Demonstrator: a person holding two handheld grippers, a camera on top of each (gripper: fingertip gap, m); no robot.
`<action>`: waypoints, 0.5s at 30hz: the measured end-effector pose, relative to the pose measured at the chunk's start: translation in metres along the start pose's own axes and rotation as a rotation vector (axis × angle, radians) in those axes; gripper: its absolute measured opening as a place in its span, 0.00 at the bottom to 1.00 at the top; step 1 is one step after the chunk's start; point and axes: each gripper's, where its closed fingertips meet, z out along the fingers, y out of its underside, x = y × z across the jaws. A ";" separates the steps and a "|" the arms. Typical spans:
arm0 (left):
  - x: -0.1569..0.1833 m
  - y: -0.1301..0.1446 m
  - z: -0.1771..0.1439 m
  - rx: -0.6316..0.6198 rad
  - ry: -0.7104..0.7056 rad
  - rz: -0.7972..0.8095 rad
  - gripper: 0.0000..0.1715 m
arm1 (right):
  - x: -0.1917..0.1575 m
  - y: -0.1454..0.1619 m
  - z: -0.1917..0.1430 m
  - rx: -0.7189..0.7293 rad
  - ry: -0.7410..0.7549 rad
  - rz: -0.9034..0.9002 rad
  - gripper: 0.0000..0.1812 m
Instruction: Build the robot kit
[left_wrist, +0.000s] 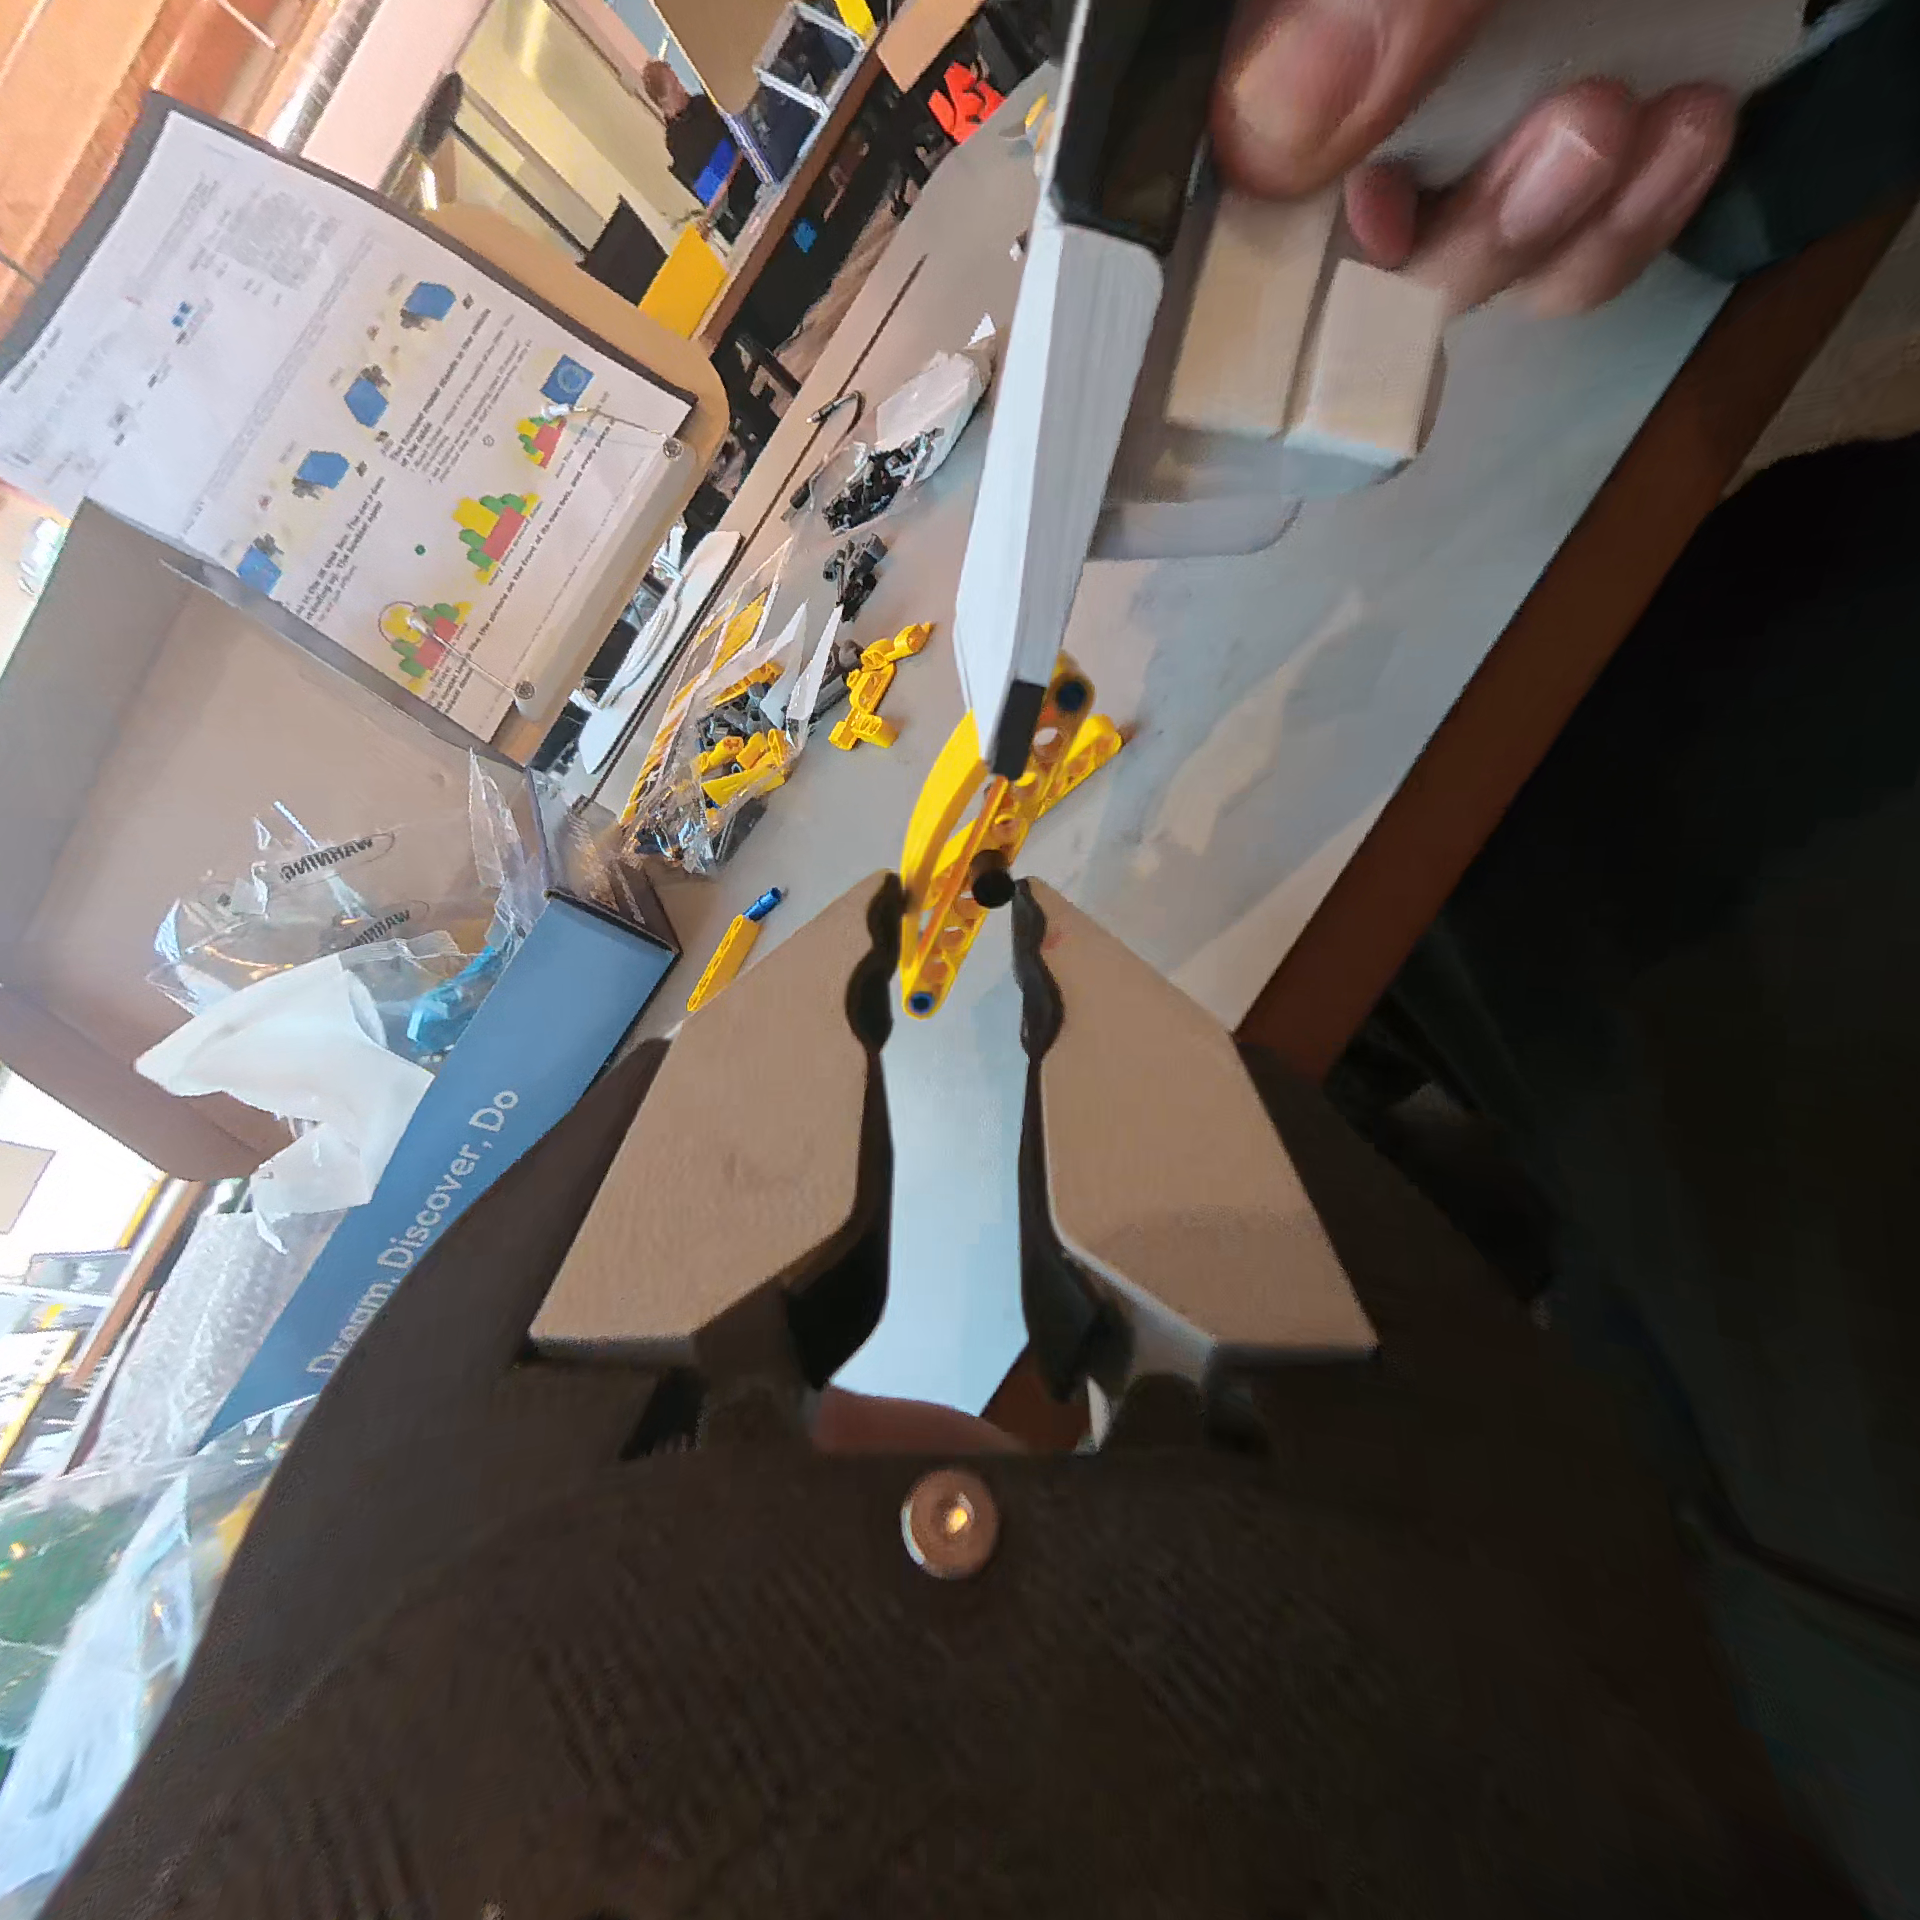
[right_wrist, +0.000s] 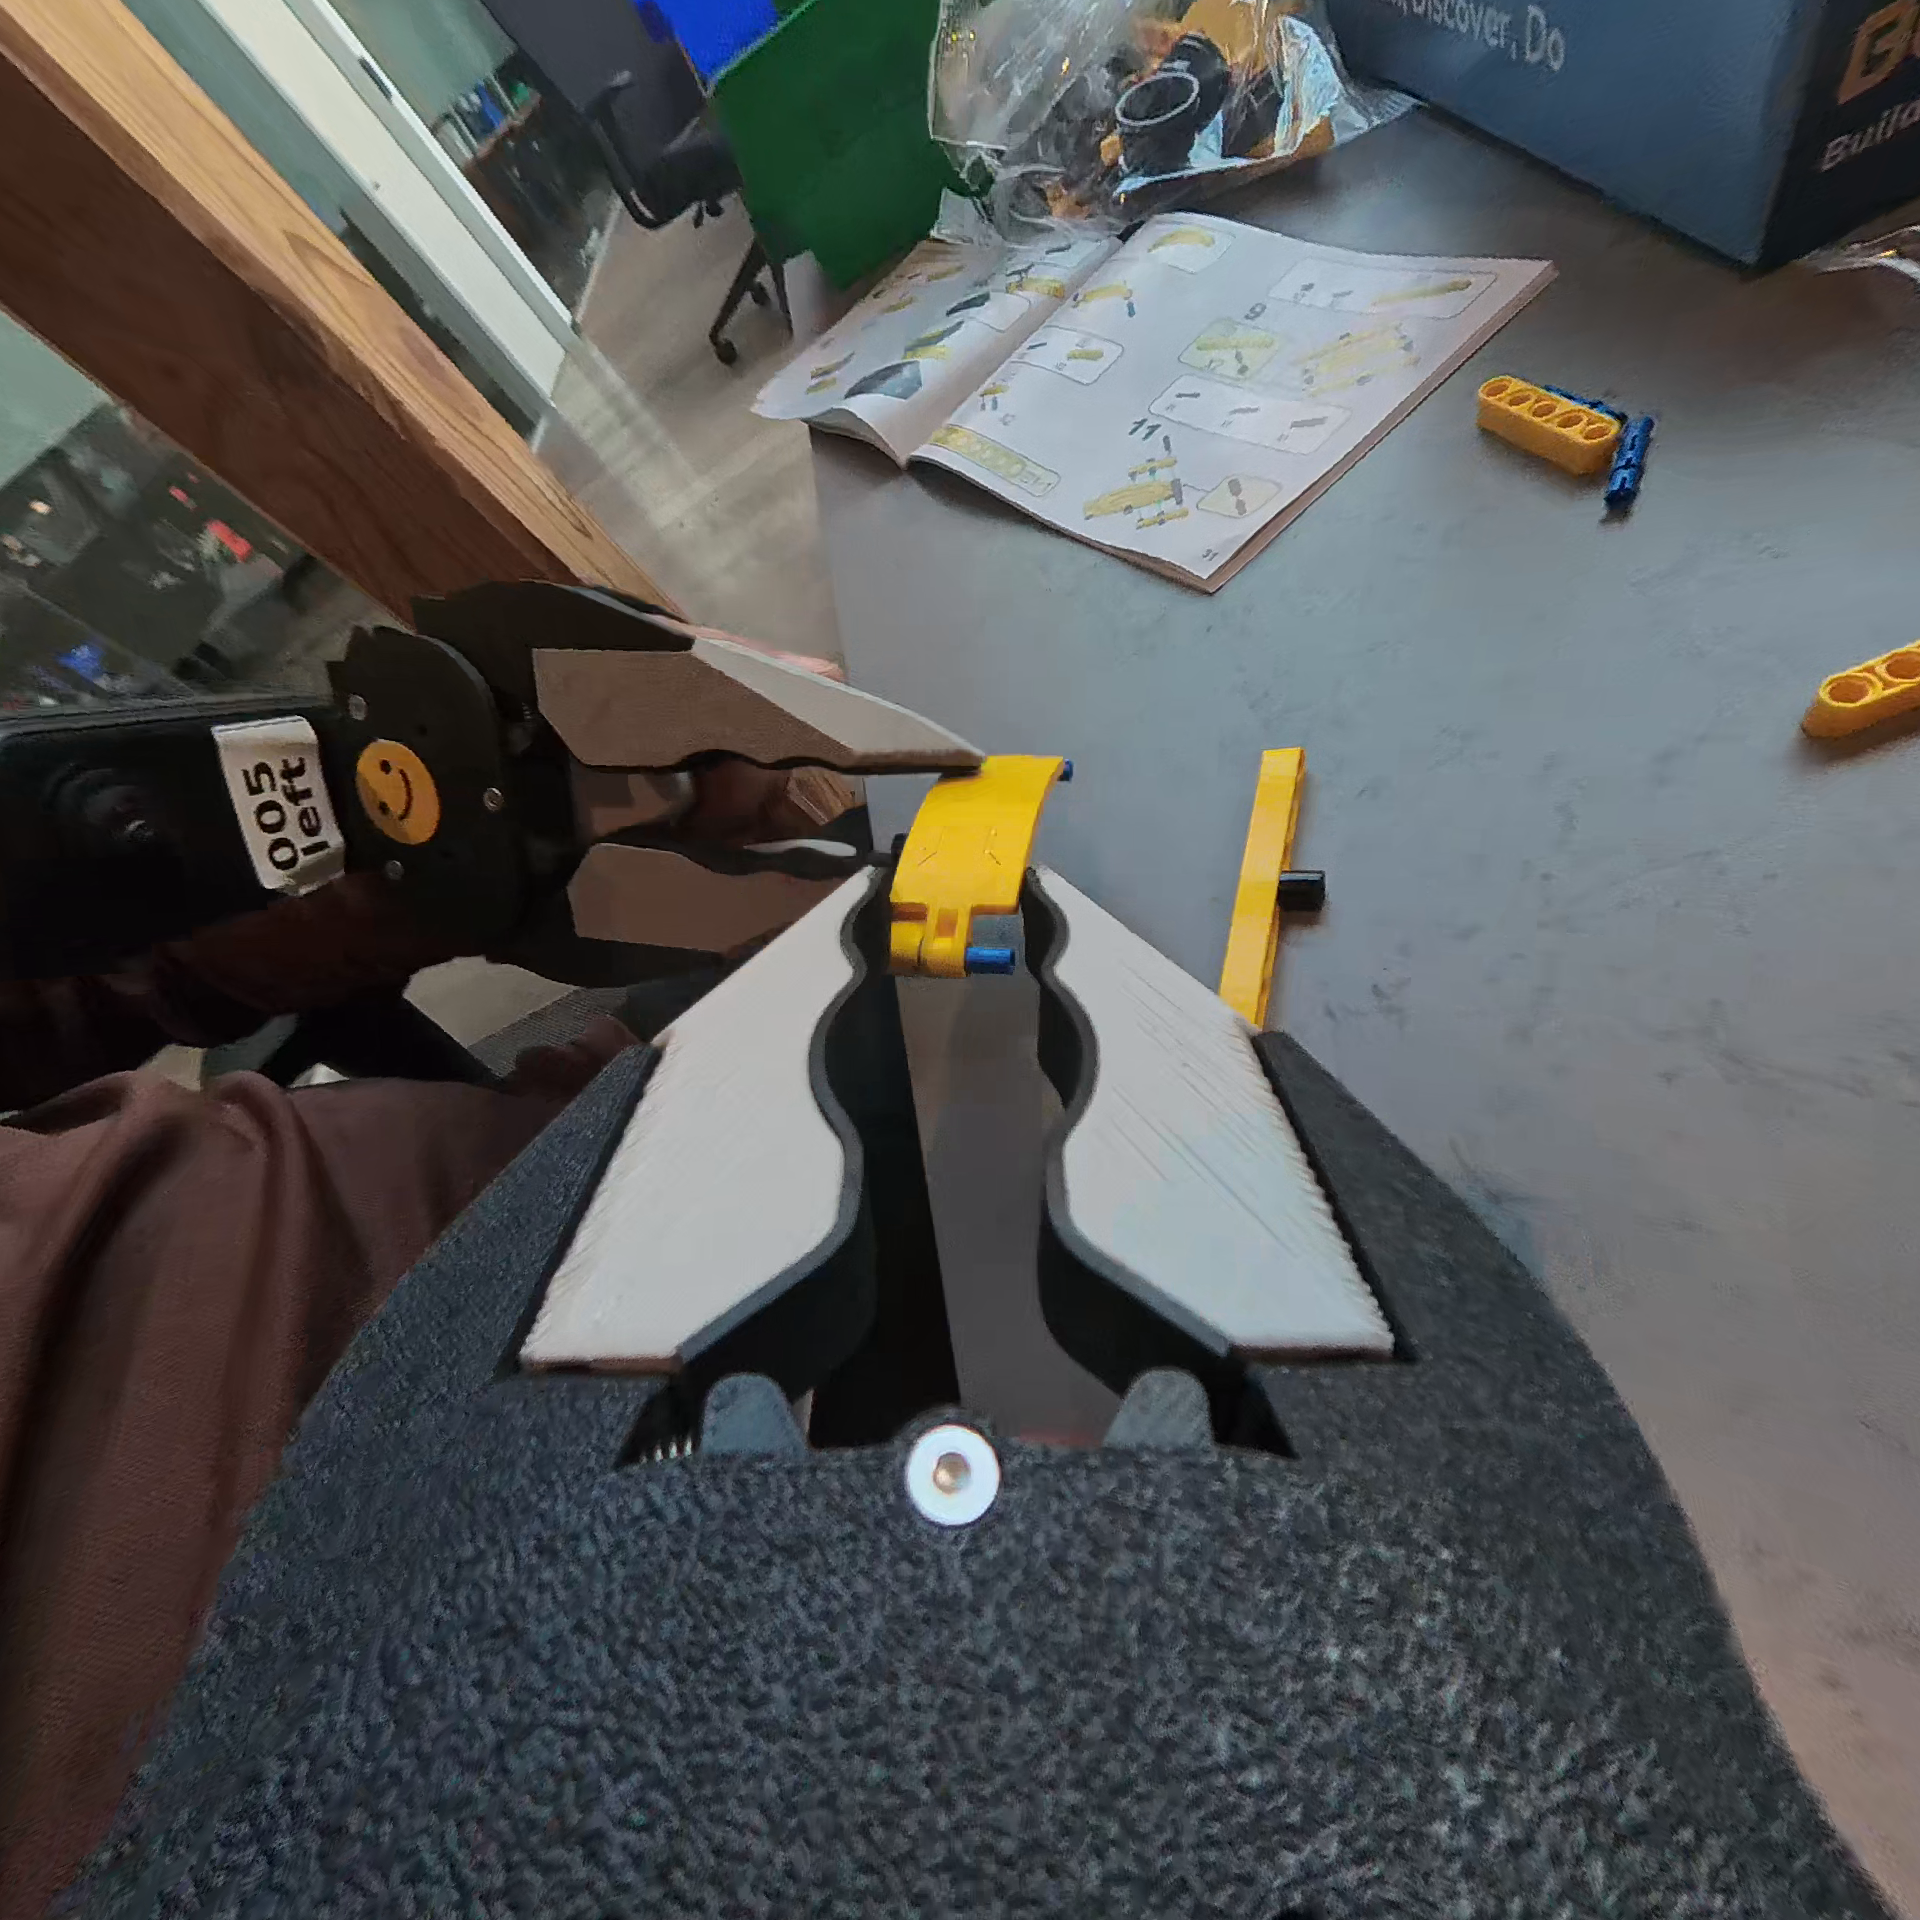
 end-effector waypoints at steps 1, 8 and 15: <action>0.002 0.003 0.001 -0.015 0.005 0.019 0.10 | 0.001 0.001 0.001 -0.012 0.024 -0.023 0.14; 0.018 0.015 0.002 -0.101 0.123 -0.022 0.14 | 0.028 0.024 0.005 -0.197 0.293 -0.221 0.14; 0.012 0.022 -0.003 -0.120 0.276 -0.331 0.31 | 0.028 0.027 0.007 -0.231 0.313 -0.303 0.26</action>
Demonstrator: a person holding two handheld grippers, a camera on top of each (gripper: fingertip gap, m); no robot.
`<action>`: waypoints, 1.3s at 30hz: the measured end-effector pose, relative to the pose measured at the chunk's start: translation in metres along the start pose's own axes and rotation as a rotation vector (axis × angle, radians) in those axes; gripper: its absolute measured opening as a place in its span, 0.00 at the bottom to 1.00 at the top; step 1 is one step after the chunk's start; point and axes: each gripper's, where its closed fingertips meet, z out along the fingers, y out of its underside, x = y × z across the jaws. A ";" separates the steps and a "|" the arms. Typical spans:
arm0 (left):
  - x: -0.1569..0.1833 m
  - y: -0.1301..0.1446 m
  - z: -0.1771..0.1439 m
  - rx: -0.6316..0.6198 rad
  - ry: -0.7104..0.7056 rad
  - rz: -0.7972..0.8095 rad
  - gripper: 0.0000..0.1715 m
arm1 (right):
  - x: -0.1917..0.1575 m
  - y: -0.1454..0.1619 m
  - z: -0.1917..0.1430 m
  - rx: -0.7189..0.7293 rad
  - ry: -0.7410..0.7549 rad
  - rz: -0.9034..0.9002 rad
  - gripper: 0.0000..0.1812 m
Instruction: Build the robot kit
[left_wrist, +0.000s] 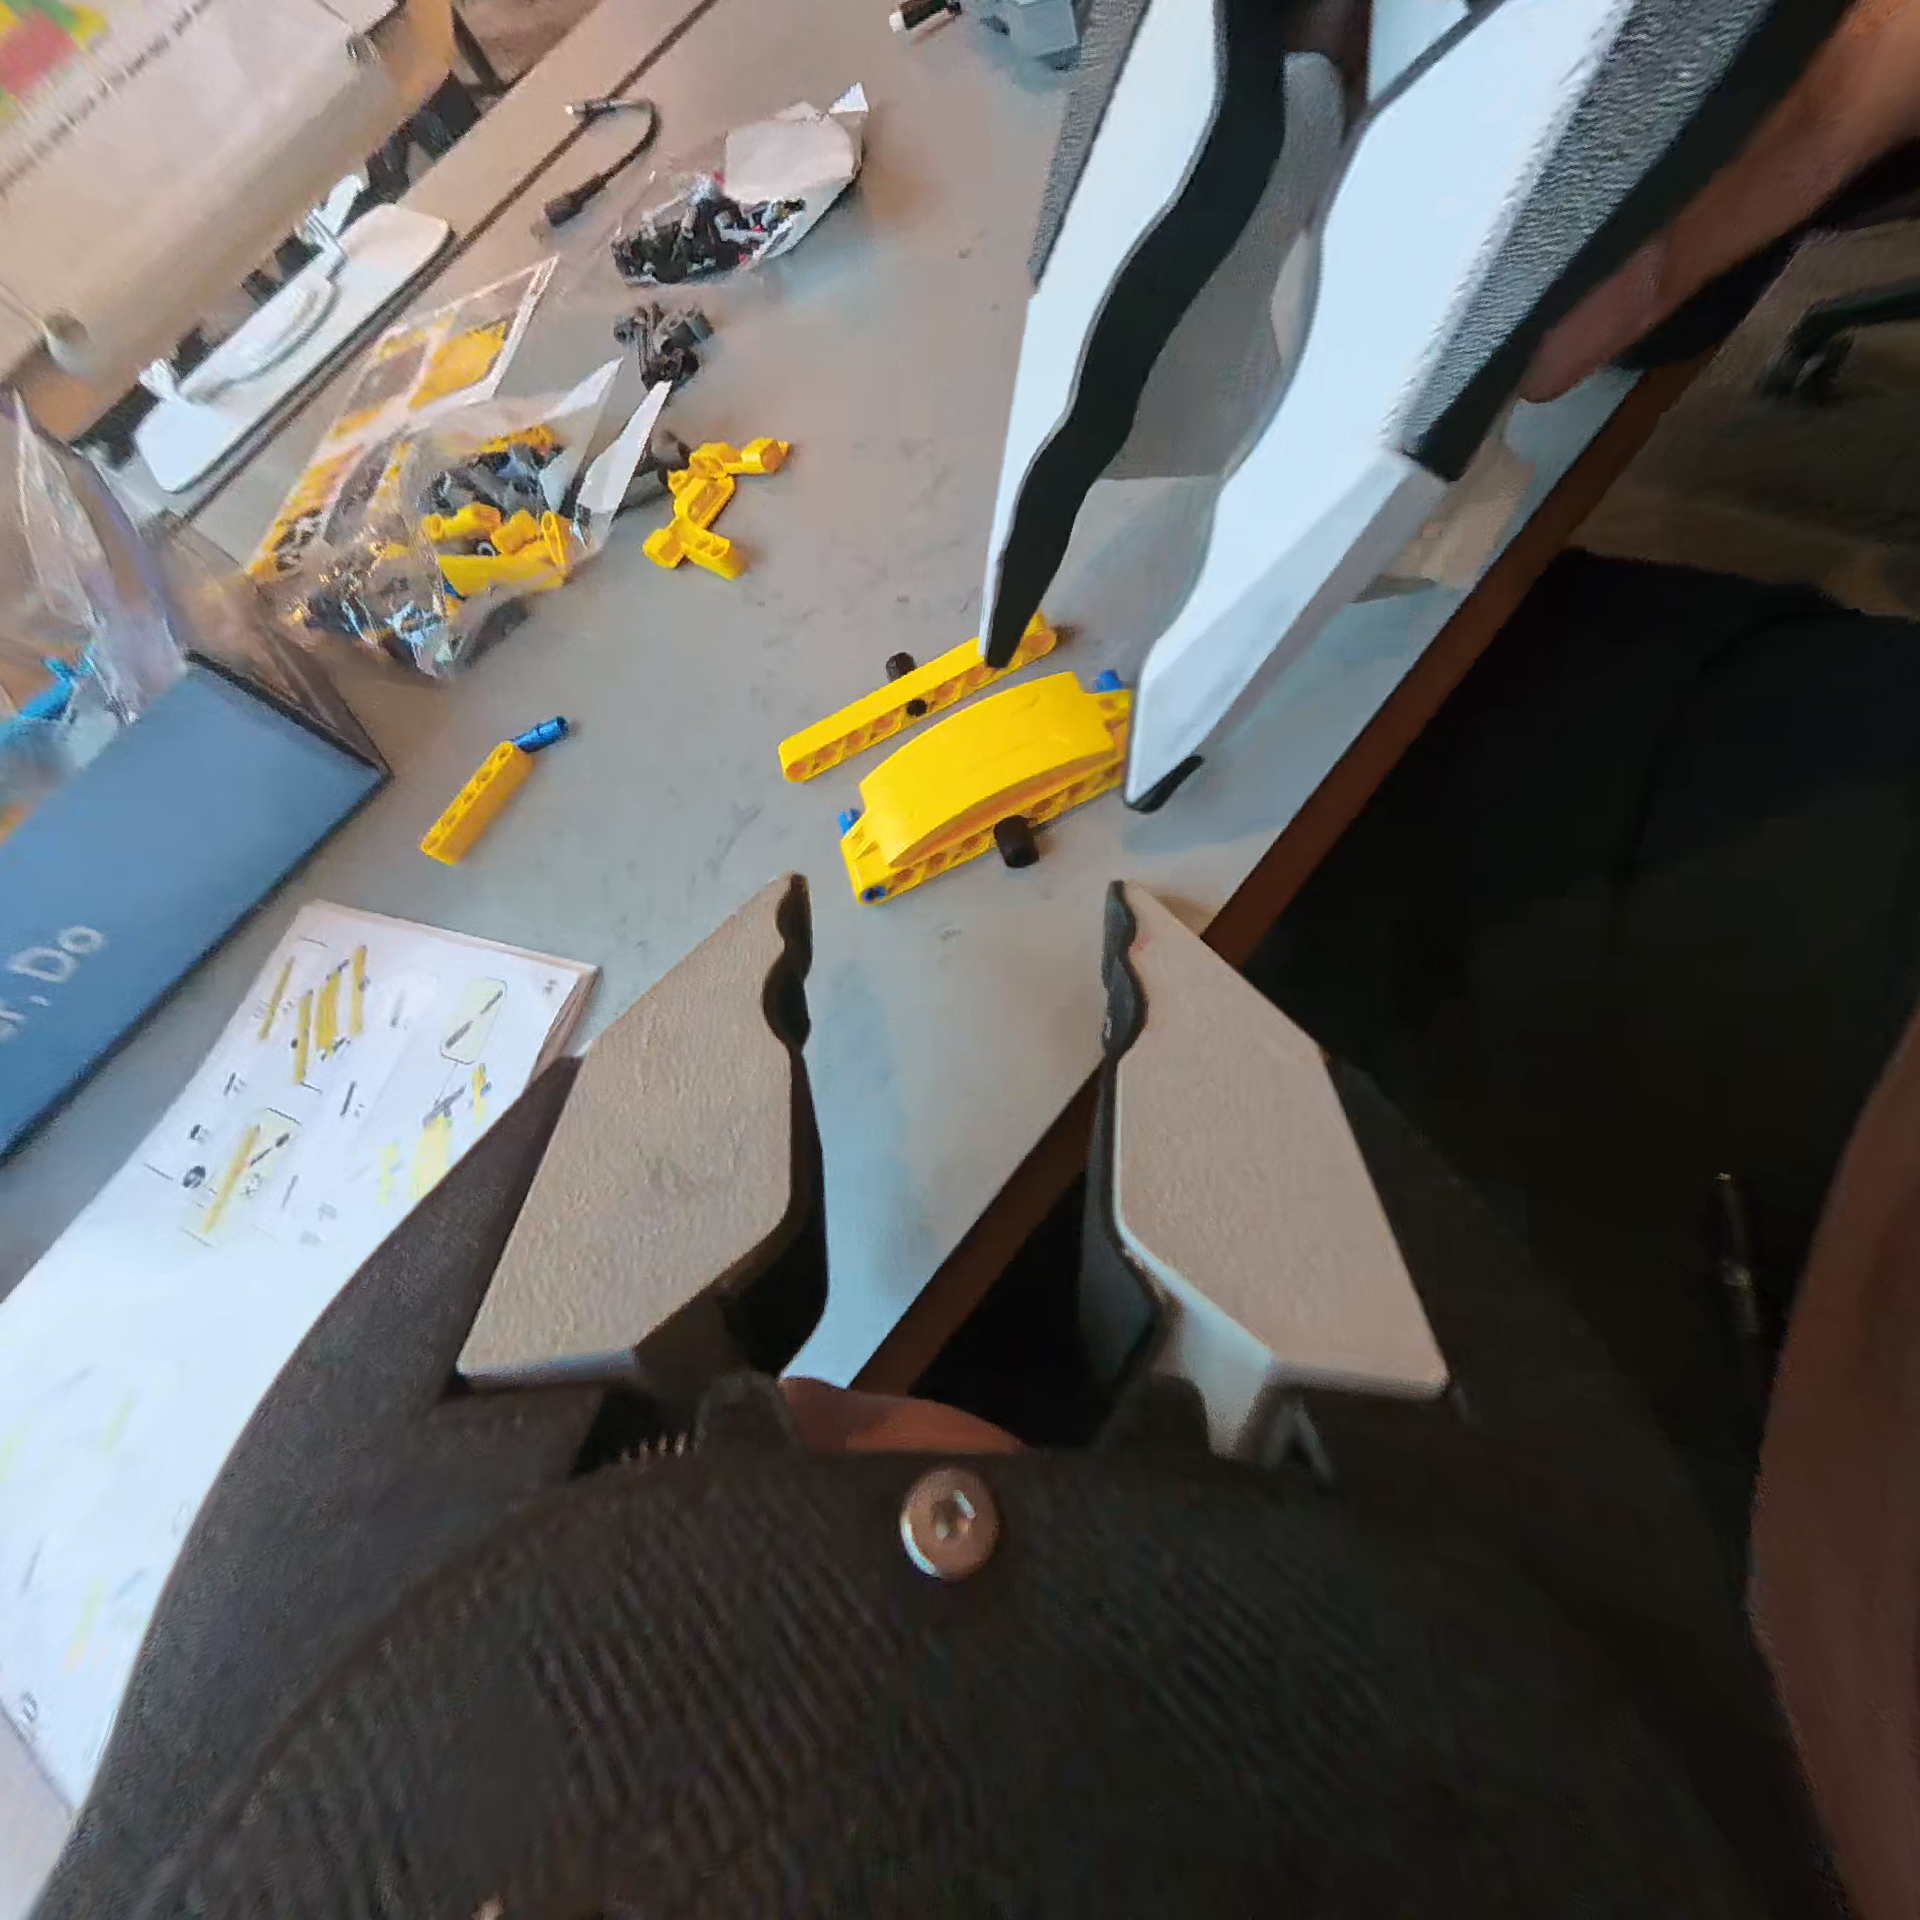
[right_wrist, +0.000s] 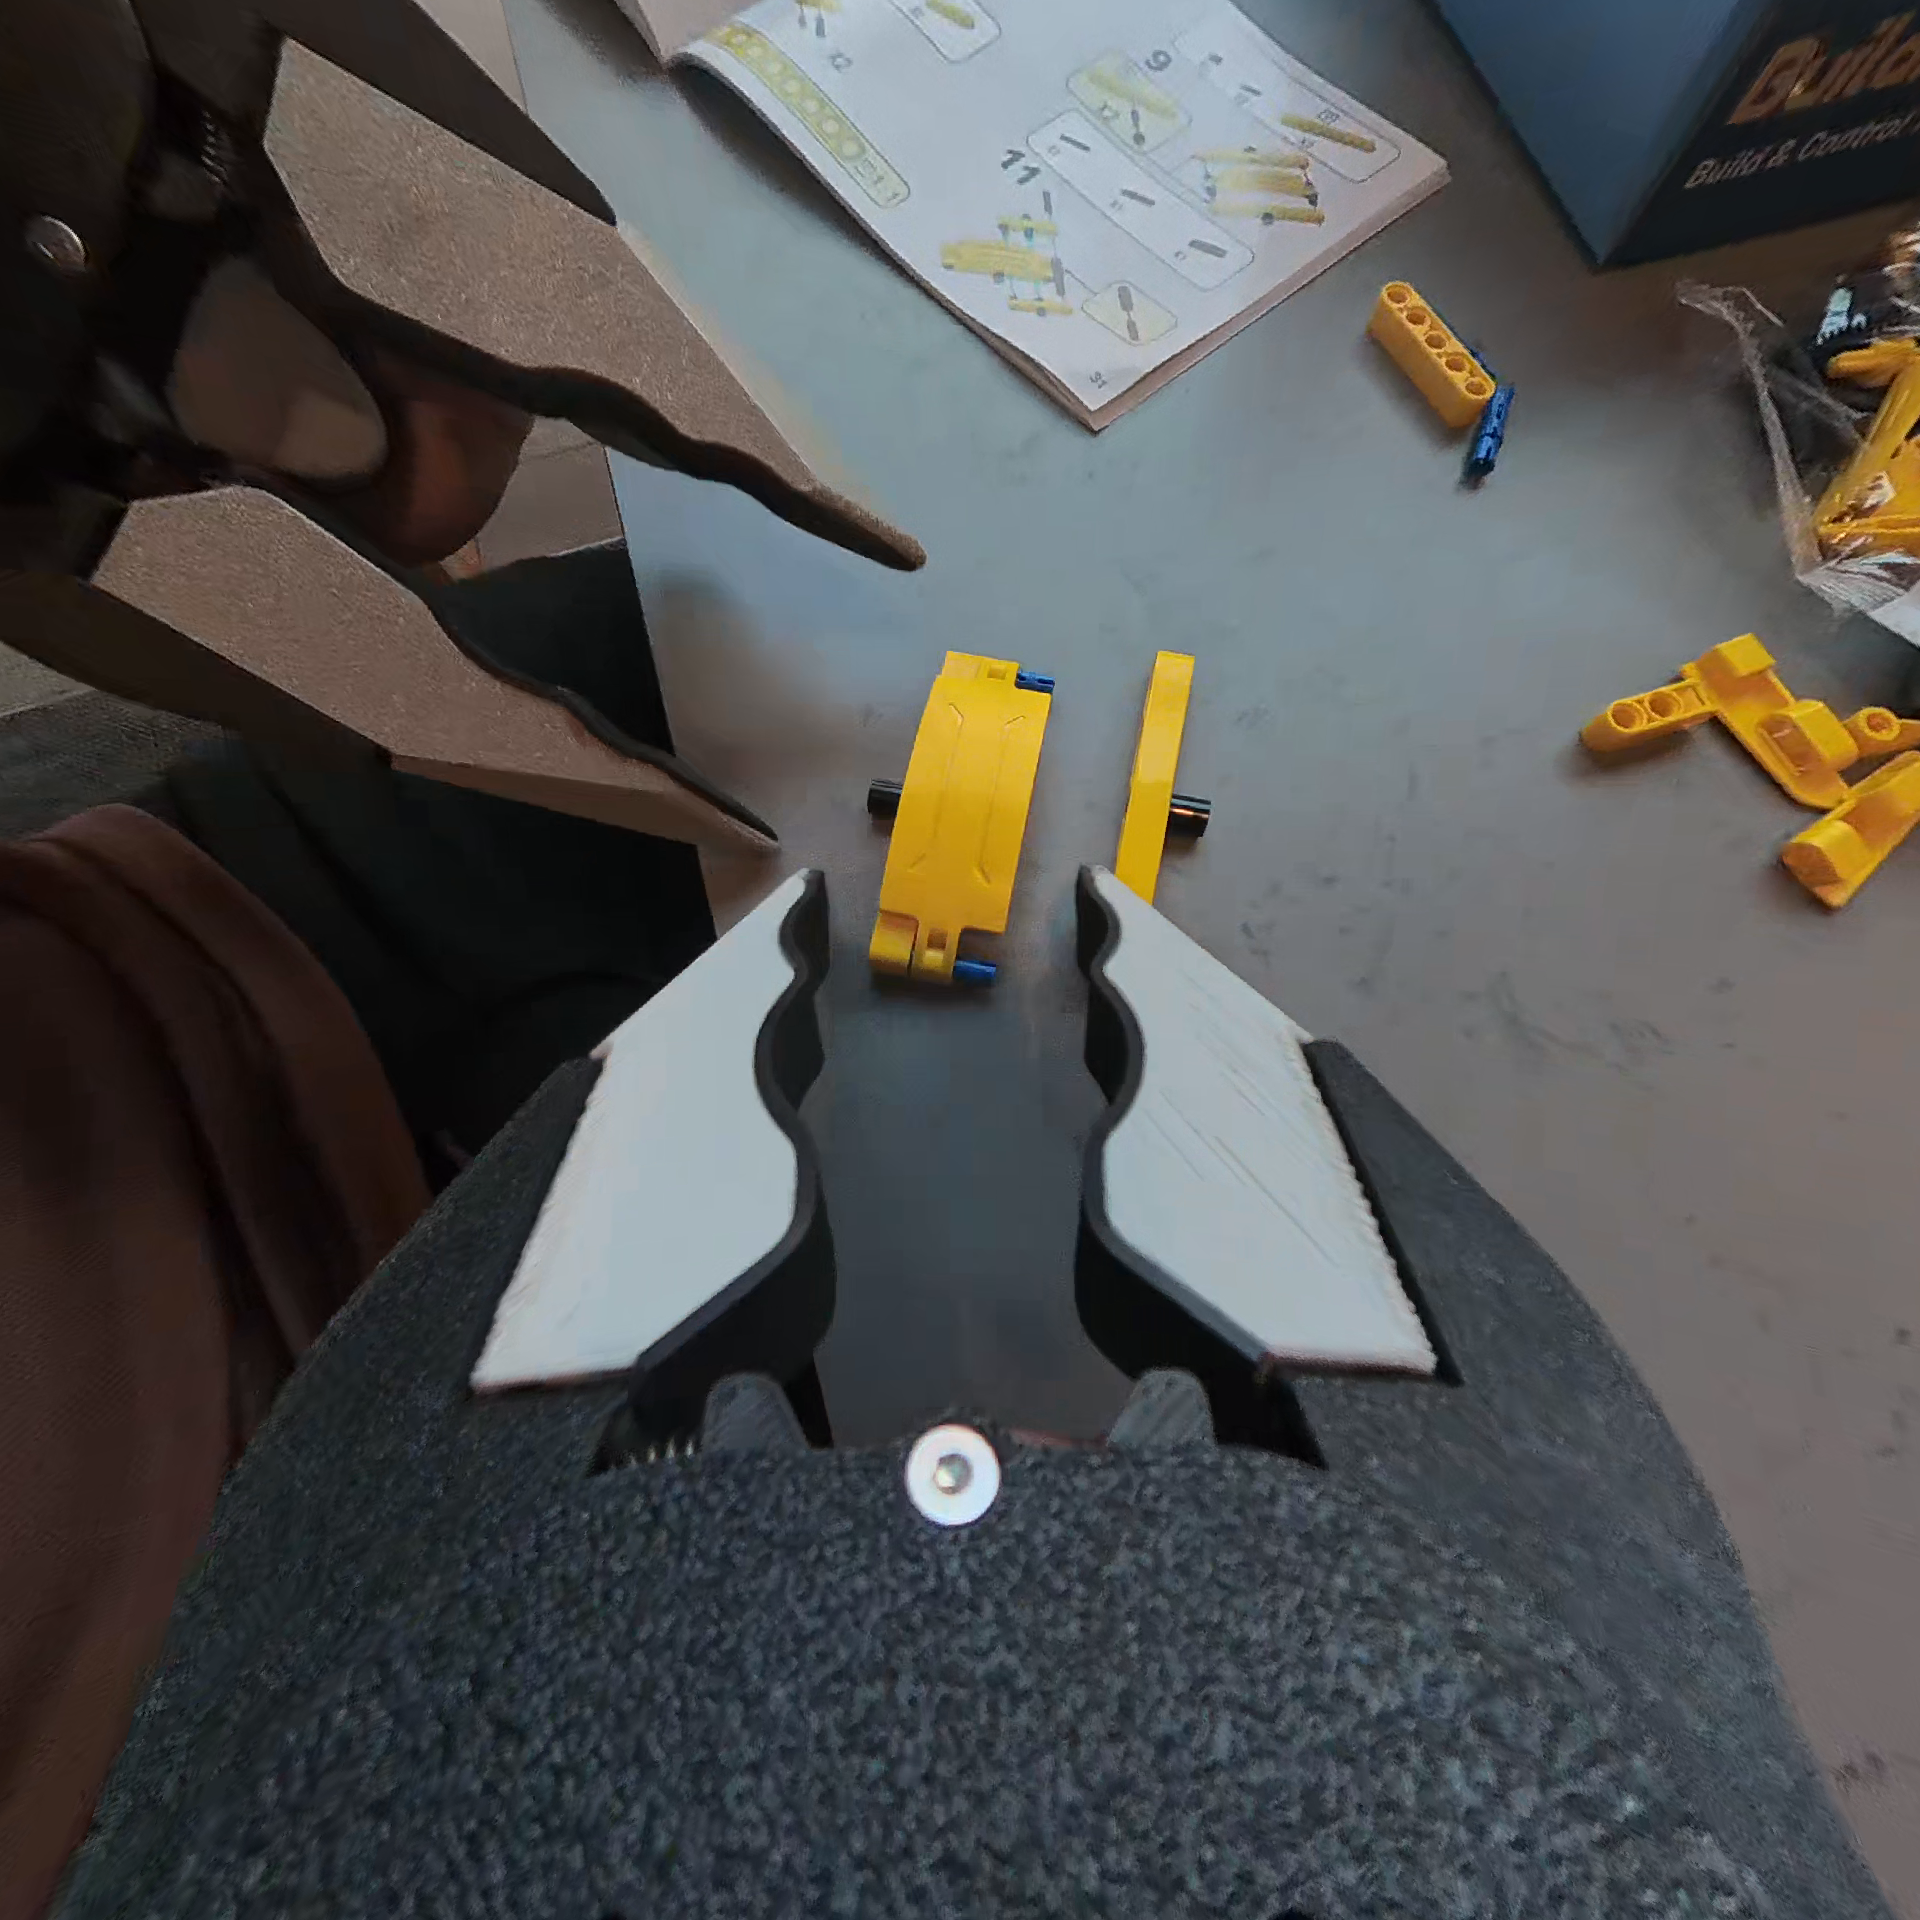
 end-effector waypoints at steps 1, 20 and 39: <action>-0.001 0.001 -0.001 -0.001 0.006 -0.009 0.31 | 0.001 0.001 -0.001 -0.004 -0.006 0.007 0.28; -0.003 -0.022 0.021 -0.141 0.256 0.225 0.30 | 0.036 0.005 -0.004 -0.019 -0.073 0.103 0.16; -0.011 -0.031 0.028 -0.150 0.547 0.265 0.35 | 0.029 0.012 -0.007 -0.030 -0.092 0.206 0.04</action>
